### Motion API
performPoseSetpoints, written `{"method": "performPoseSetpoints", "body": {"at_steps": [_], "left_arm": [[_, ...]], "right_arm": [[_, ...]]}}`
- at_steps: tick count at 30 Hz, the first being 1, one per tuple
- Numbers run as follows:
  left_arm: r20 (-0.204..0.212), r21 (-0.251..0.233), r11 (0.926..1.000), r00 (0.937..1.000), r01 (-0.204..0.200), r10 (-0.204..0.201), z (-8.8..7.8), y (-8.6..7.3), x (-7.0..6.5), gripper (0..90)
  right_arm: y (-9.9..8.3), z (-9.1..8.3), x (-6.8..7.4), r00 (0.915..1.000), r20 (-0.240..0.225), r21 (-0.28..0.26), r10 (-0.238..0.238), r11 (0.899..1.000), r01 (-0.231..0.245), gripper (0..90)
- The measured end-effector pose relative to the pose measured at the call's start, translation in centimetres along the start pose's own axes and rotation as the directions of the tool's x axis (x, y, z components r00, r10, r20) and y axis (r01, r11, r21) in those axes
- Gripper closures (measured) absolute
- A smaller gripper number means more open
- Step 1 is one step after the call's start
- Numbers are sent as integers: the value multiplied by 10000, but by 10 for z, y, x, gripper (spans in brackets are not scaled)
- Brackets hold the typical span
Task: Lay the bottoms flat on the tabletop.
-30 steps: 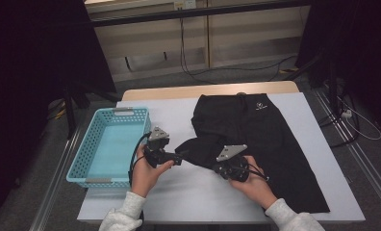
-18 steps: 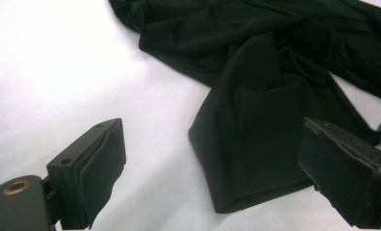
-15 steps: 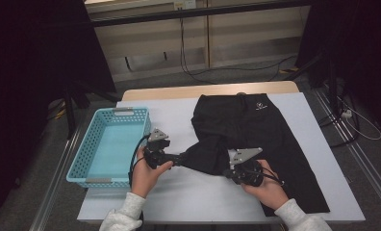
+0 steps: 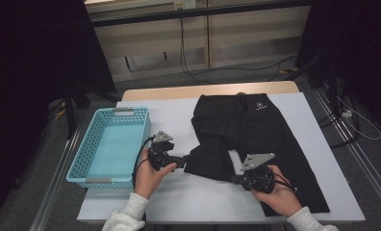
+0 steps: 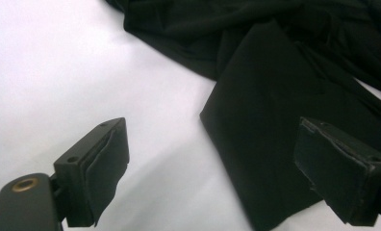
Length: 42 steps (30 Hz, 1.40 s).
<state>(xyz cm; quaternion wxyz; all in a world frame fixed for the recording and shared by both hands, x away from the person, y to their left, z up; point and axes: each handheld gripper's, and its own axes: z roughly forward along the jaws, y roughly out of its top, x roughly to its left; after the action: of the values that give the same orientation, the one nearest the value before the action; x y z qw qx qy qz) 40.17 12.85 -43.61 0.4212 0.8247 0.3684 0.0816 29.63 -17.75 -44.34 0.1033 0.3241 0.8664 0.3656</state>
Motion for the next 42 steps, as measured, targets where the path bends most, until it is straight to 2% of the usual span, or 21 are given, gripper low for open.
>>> {"method": "performPoseSetpoints", "body": {"at_steps": [1, 5, 10, 13, 16, 18, 19, 20, 22, 23, 25, 27, 29, 31, 32, 34, 35, 36, 38, 42], "left_arm": [[13, -36, 9999, 9999, 123, -123, 1, -1, 0, 147], [-272, 55, 9999, 9995, 161, -160, 6, -3, 5, 157], [-499, 125, 9998, 9986, 170, -163, 13, -4, 6, 217], [-344, 226, 9996, 9993, 172, -165, 18, -5, 7, 244], [-300, 338, 9994, 9995, 74, -63, 21, -5, 5, 289], [-167, 353, 9994, 9998, 72, -66, 22, -5, 2, 355], [-115, 389, 9990, 9997, 198, -194, 24, -6, 2, 369], [-56, 468, 9986, 9997, 241, -238, 25, -7, 2, 431], [-198, 443, 9989, 9997, 121, -112, 25, -8, 0, 505], [-101, 509, 9987, 9999, 97, -92, 25, -7, 0, 530], [2, 515, 9986, 9999, 129, -129, 27, -7, -3, 582], [133, 665, 9978, 9999, -69, 60, 28, -6, -6, 632], [190, 682, 9977, 9998, 64, -77, 30, -5, -9, 685], [319, 719, 9974, 9994, 91, -115, 32, -5, -11, 749], [296, 788, 9969, 9996, -19, -4, 32, -5, -12, 792], [541, 965, 9953, 9985, 66, -119, 32, -4, -14, 886], [488, 1055, 9944, 9988, -103, 52, 31, -4, -16, 887], [516, 1135, 9935, 9987, -112, 54, 30, -3, -17, 888], [554, 1216, 9926, 9984, 28, -96, 26, -2, -18, 891], [810, 1157, 9926, 9956, 372, -467, 15, 1, -16, 896]], "right_arm": [[0, 0, 0, 10000, -30, 26, -13, 10000, 13, 897], [-2, 1, 2, 9999, -157, 126, -45, 9999, 46, 898], [-6, -7, 2, 9998, -191, 41, 72, 10000, -71, 900], [-10, -10, 1, 9994, -290, -9, 204, 9998, -204, 899], [-12, -10, 4, 9991, -419, 70, 105, 9999, -102, 894], [-11, -9, 5, 9990, -436, 116, 90, 9999, -85, 854], [-11, -8, 5, 9995, -322, -26, 75, 10000, -76, 772], [-10, -8, 4, 9999, -68, -234, 119, 9997, -121, 713], [-6, -9, -2, 9985, 277, -614, 477, 9971, -460, 654], [-4, -9, -6, 9964, 508, -828, 672, 9946, -629, 619], [0, -7, -12, 9931, 808, -1058, 854, 9914, -767, 605], [4, -2, -17, 9902, 1040, -1150, 936, 9900, -816, 586], [9, 5, -20, 9884, 1232, -1124, 889, 9908, -752, 562], [13, 11, -22, 9856, 1476, -1028, 819, 9924, -671, 568], [14, 14, -22, 9858, 1473, -948, 806, 9932, -670, 572], [15, 18, -20, 9887, 1358, -685, 637, 9961, -548, 674], [15, 20, -20, 9906, 1231, -557, 590, 9971, -525, 670], [16, 22, -19, 9902, 1258, -482, 601, 9974, -544, 656], [17, 25, -19, 9882, 1440, -420, 526, 9980, -470, 645], [20, 31, -20, 9873, 1506, -356, 499, 9984, -450, 672]]}}
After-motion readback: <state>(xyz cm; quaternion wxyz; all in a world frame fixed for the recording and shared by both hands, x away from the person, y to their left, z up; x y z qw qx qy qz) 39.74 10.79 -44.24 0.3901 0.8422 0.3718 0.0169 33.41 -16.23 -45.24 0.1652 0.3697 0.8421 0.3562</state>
